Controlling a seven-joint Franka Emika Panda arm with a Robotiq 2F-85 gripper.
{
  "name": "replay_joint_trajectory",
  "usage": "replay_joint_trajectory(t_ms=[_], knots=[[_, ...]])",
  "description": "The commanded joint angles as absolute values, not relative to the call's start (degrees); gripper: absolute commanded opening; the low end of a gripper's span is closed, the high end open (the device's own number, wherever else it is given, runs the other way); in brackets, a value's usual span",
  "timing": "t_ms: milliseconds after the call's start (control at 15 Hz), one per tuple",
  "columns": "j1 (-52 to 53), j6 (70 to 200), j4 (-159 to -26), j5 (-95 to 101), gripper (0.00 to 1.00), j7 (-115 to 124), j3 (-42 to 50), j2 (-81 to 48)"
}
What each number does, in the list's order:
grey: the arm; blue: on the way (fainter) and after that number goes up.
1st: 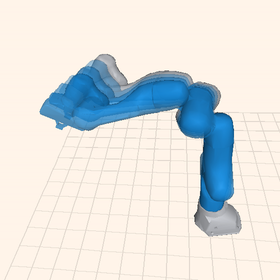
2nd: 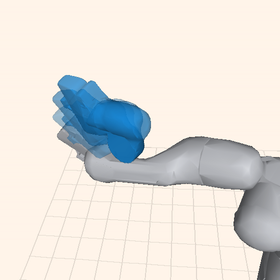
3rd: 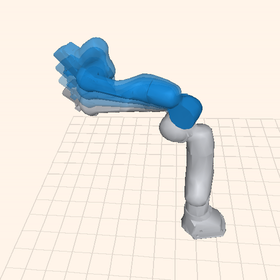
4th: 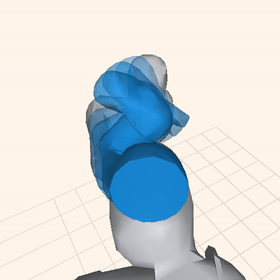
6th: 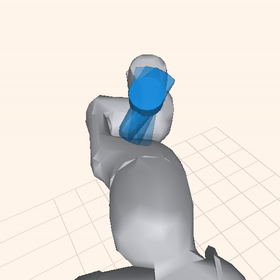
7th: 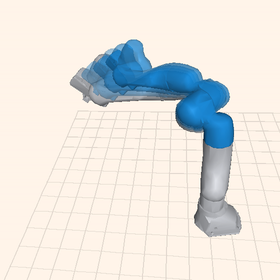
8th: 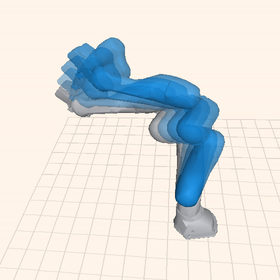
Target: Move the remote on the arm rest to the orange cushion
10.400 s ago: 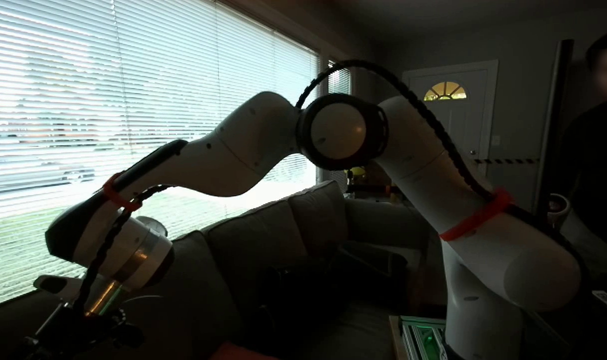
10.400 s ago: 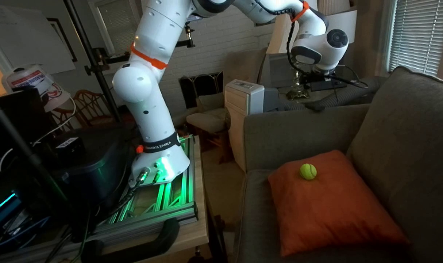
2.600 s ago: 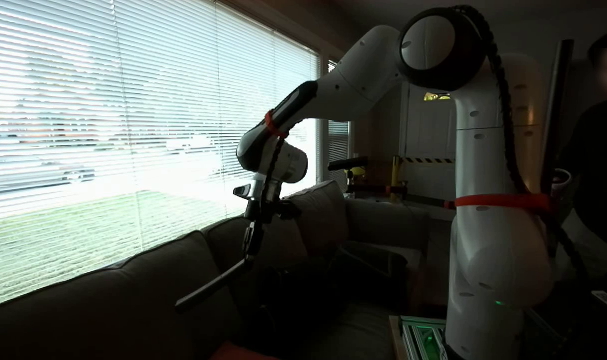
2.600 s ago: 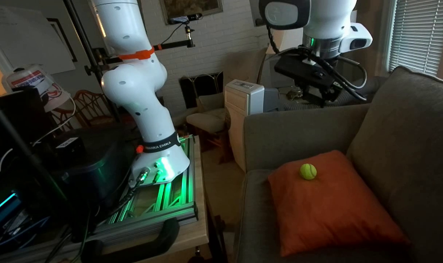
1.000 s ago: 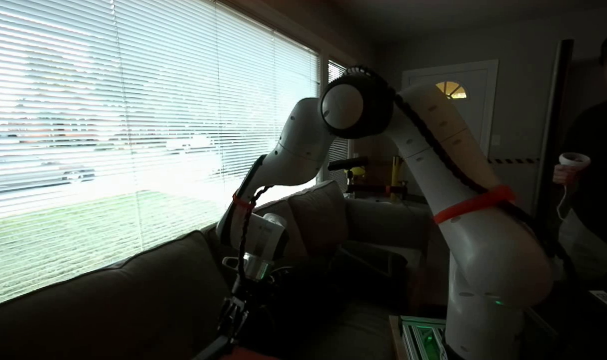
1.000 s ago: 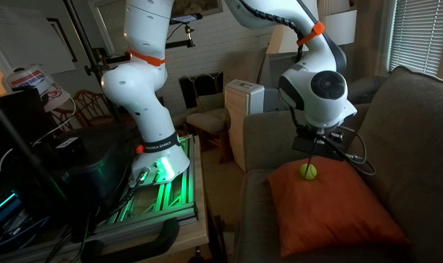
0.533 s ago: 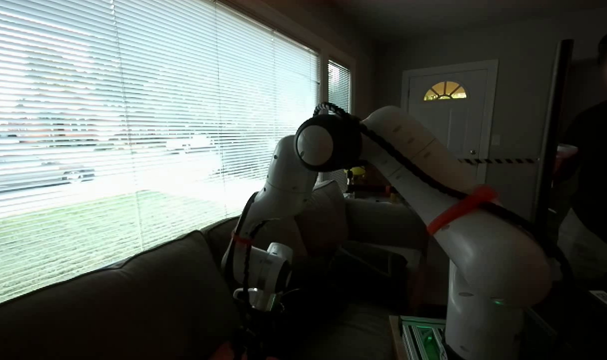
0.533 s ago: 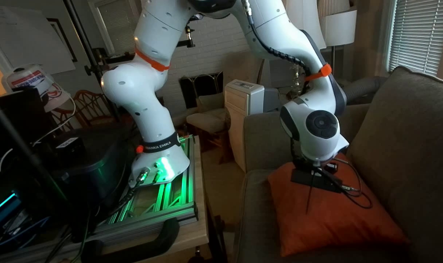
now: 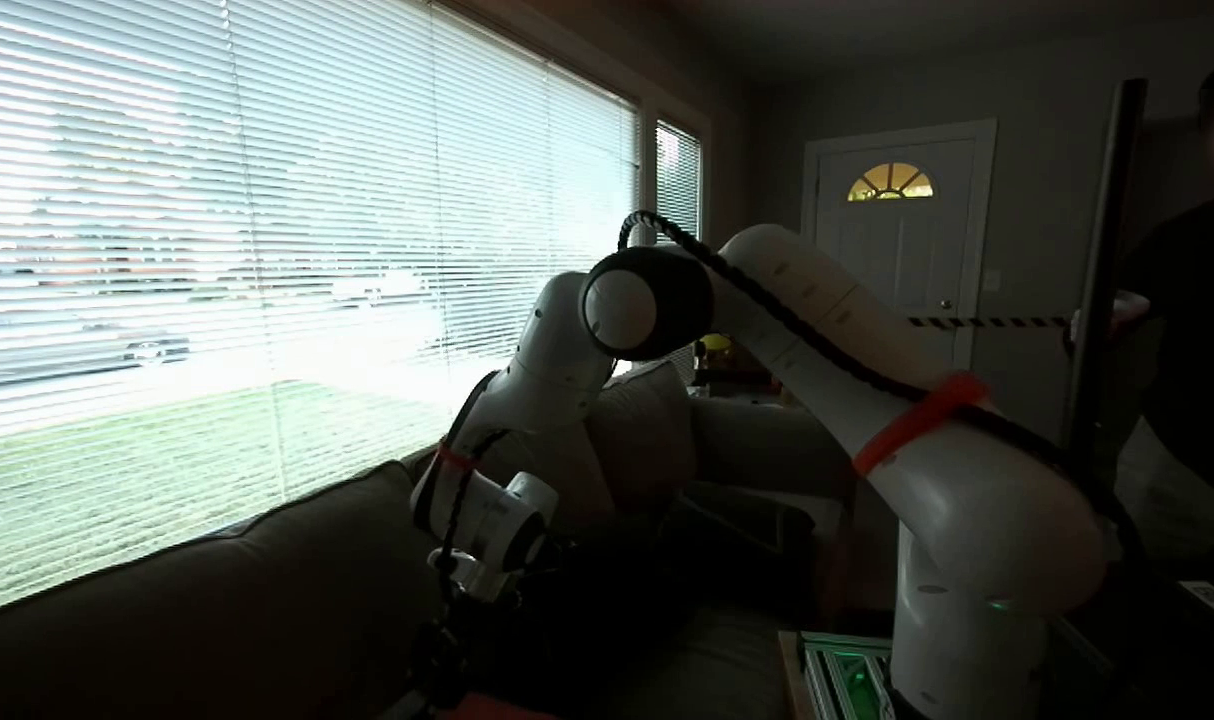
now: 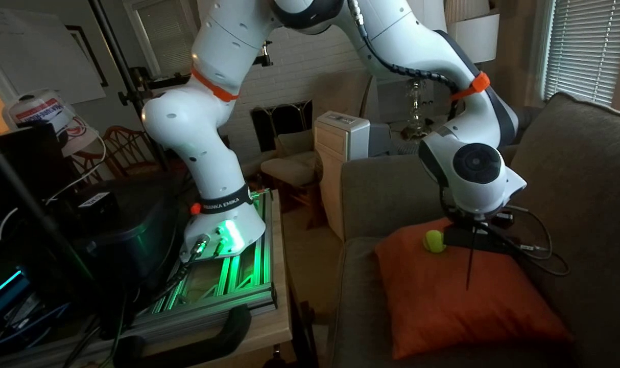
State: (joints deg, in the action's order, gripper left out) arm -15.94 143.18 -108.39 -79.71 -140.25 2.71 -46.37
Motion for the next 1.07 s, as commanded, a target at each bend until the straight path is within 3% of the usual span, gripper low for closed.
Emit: replay_joint_trajectory(t_ms=[0,667,733,800,1000], knots=[[-15.2,143.2,-107.2,-79.3,0.33,-143.1,4.4,-48.7],[-15.9,147.8,-104.8,-82.3,0.33,-146.0,6.2,-57.1],[-15.7,148.2,-104.6,-82.4,0.75,-145.7,6.3,-57.4],[-15.6,148.9,-104.5,-82.5,0.85,-145.2,6.5,-57.7],[-14.3,151.1,-105.4,-79.7,1.0,-140.9,8.0,-56.9]])
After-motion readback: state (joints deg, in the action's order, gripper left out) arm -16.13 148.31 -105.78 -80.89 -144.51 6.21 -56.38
